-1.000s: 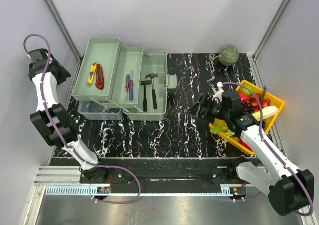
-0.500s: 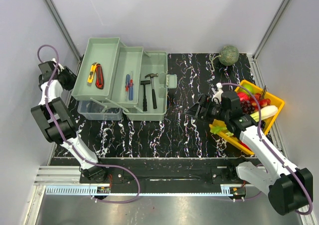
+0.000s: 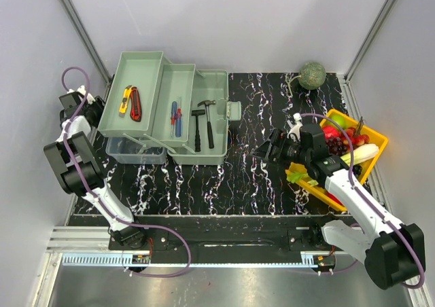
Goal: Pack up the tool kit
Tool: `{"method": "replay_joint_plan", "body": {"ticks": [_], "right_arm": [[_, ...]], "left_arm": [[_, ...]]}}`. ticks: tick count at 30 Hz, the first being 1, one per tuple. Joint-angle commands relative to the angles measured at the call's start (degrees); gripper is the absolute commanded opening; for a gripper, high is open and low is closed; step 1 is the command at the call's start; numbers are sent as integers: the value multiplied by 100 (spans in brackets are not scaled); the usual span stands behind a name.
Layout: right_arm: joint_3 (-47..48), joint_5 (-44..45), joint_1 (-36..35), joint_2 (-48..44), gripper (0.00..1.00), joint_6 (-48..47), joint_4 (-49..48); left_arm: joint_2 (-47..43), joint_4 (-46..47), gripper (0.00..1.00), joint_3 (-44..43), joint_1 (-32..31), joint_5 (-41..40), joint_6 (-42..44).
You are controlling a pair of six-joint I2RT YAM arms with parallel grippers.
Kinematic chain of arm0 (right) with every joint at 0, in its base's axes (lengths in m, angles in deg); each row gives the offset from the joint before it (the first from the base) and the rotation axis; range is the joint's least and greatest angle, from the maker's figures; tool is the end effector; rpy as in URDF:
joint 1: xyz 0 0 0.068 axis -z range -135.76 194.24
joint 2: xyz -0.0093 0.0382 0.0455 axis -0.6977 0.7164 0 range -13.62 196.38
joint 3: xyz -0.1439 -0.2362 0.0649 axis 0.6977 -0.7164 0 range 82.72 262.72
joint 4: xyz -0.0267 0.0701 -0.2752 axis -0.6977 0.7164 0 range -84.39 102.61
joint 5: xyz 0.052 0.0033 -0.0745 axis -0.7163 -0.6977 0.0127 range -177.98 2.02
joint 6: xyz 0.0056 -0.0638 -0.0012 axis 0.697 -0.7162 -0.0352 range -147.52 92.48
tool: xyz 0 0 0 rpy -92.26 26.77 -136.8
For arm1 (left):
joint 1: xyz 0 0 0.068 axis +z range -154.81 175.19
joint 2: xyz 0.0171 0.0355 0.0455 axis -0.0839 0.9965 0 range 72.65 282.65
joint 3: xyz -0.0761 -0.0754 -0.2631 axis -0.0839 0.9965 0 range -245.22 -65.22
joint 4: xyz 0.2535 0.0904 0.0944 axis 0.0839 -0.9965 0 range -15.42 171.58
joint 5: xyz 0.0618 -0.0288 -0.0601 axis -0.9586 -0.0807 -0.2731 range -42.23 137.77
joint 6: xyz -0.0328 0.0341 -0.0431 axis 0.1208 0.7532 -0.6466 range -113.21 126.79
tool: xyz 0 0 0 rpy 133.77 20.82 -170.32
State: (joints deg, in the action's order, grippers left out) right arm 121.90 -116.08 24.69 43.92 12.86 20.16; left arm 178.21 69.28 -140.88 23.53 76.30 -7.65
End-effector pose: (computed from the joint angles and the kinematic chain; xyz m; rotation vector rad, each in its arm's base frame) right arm 0.2243 0.1044 0.2539 0.1061 2.2861 1.1076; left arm 0.4030 0.1906 0.2174 -0.5777 2.1620 -0.4420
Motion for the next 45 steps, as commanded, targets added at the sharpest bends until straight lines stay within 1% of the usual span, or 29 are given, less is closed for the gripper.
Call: {"method": "replay_joint_plan", "body": {"ticks": [1,5,14,16,17,20,22,23,24,26,33,36,40,45], "right_arm": [[20,-20,-31,91,91,-39,-294],[-42,-47,-22,144,91,57,-400],[-16,32,-23,372,91,110,-470],[-7,-11,-31,512,91,172,-540],[-24,-46,-23,591,90,207,-610],[-121,-222,-31,776,90,408,-944],[-200,-389,-31,908,89,540,-1225],[-235,-468,-31,969,89,585,-1313],[-270,-530,-31,1039,89,620,-1401],[-279,-565,-31,1136,89,638,-1630],[-112,-258,-31,1628,87,567,-1586],[45,-109,-31,2005,84,646,-1709],[361,-56,-40,2699,81,717,-2016],[740,453,-110,3096,78,717,-1912]], "left_arm": [[-44,447,45,121,-21,170,274],[0,473,40,148,-30,258,310],[8,605,40,403,-267,-111,459],[18,597,37,394,-294,-120,433],[17,597,35,394,-311,-120,416],[-35,605,23,403,-329,-199,398],[-96,562,9,385,-364,-365,450],[-140,544,4,376,-373,-436,477],[-167,535,0,376,-382,-480,459],[-263,518,0,350,-373,-550,433],[-738,298,0,95,-505,-1200,486],[-940,307,0,78,-513,-1166,468],[-1247,412,0,130,-540,-727,512],[-1704,597,0,192,-680,-875,424]]}}
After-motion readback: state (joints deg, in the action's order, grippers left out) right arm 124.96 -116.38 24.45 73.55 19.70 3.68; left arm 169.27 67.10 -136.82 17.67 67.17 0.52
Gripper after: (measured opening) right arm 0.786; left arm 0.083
